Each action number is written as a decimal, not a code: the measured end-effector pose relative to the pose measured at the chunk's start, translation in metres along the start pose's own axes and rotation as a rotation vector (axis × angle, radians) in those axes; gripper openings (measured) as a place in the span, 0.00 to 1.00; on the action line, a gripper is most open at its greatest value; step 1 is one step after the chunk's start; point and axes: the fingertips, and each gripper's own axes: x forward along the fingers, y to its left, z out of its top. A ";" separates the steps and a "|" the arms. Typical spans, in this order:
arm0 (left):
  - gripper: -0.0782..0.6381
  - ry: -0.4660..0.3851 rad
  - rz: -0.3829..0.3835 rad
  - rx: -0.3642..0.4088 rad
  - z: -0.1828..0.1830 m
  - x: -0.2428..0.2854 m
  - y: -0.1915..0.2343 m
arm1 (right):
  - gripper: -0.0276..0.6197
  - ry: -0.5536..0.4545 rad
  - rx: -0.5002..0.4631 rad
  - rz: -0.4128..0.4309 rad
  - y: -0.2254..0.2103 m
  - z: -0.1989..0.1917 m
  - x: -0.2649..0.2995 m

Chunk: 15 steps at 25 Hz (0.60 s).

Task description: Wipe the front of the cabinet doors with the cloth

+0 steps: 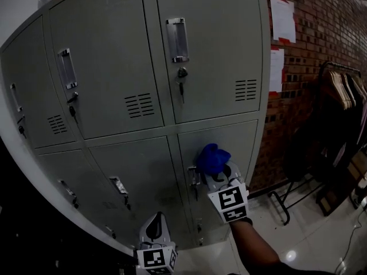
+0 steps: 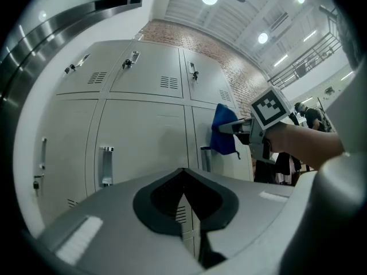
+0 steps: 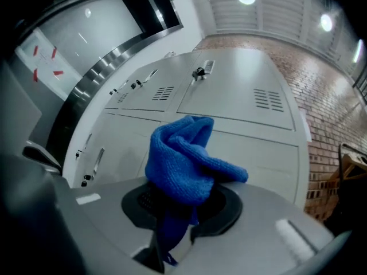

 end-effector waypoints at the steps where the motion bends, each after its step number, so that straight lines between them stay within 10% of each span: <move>1: 0.13 0.001 0.004 -0.002 -0.001 0.000 0.002 | 0.19 0.005 0.002 0.026 0.012 -0.001 0.005; 15: 0.13 0.014 0.021 -0.024 -0.007 0.005 0.015 | 0.18 0.117 -0.081 0.000 0.009 -0.022 0.025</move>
